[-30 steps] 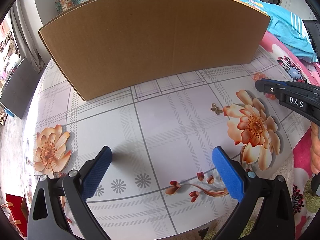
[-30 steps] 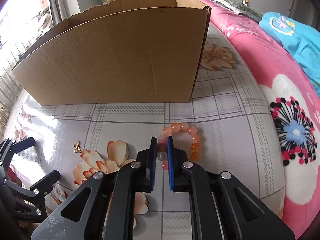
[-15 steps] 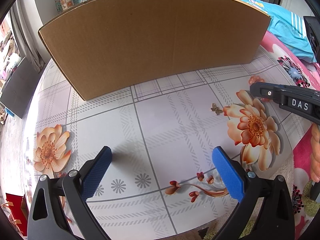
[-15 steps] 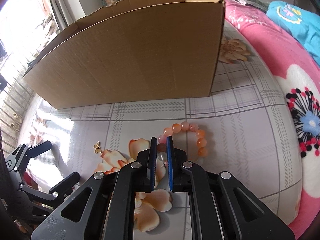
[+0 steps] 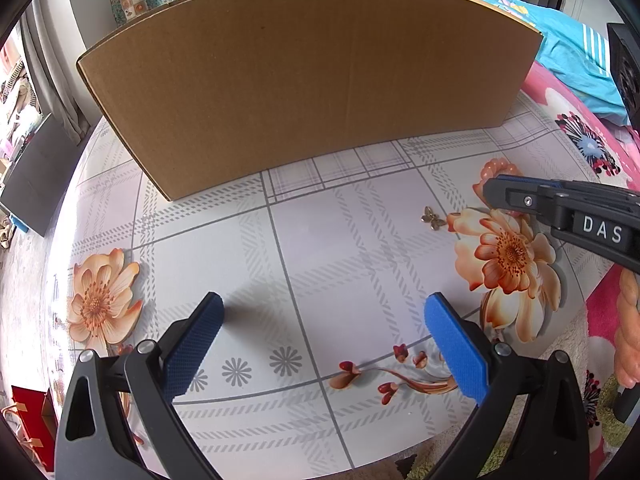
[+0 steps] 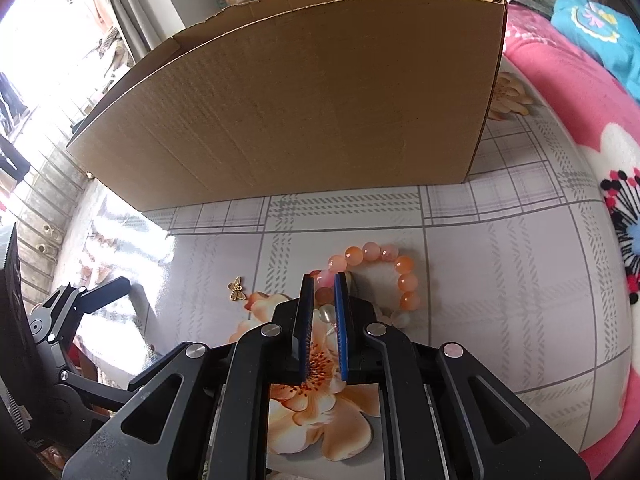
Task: Organize jewelry
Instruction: 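Position the open right gripper around the peach bead bracelet, then close the right gripper on the peach bead bracelet, then grasp the gold butterfly charm with the left gripper while the right gripper lifts the bracelet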
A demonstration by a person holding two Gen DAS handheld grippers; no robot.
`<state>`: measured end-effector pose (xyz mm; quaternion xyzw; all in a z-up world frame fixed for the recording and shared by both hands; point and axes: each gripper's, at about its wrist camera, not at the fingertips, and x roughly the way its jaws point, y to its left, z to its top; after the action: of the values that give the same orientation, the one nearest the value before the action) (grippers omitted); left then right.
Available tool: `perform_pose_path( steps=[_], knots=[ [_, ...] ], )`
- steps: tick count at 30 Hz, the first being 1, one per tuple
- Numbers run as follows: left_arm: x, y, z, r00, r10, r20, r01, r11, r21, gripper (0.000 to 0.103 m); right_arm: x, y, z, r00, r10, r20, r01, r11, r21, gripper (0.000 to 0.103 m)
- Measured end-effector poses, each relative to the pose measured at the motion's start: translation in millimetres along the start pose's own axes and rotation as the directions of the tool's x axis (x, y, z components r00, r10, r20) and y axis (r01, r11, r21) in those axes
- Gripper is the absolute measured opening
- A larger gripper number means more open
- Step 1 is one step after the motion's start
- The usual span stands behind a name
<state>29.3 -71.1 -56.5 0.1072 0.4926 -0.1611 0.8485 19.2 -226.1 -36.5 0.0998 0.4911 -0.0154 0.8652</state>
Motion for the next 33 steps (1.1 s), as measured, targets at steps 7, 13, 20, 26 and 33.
perform_pose_path(
  steps=[7, 13, 20, 26, 33],
  knots=[
    [-0.2, -0.4, 0.1, 1.000, 0.000, 0.001, 0.000, 1.000, 0.002, 0.099, 6.1, 5.5, 4.2, 1.000, -0.007, 0.005, 0.007, 0.999, -0.036, 0.022],
    [-1.9, -0.9, -2.7, 1.000, -0.009, 0.017, 0.009, 1.000, 0.018, 0.099, 10.5, 21.5, 2.1, 0.997, -0.073, 0.026, 0.075, 0.992, -0.102, 0.022],
    [-3.4, 1.2, -5.9, 0.999, -0.032, 0.042, 0.029, 0.998, 0.050, 0.099, 20.8, 33.5, -9.6, 0.992, -0.110, 0.059, 0.117, 0.985, -0.125, 0.012],
    [-21.1, -8.2, -6.7, 0.981, -0.118, 0.154, 0.097, 0.986, 0.135, 0.097, 24.2, 12.9, -7.8, 0.998, -0.012, 0.064, 0.014, 0.999, -0.036, 0.008],
    [-27.7, -27.6, 5.4, 0.962, -0.204, 0.181, 0.157, 0.956, 0.247, 0.072, 27.6, -4.8, -9.7, 0.992, 0.099, 0.079, -0.102, 0.994, 0.029, 0.008]
  ],
)
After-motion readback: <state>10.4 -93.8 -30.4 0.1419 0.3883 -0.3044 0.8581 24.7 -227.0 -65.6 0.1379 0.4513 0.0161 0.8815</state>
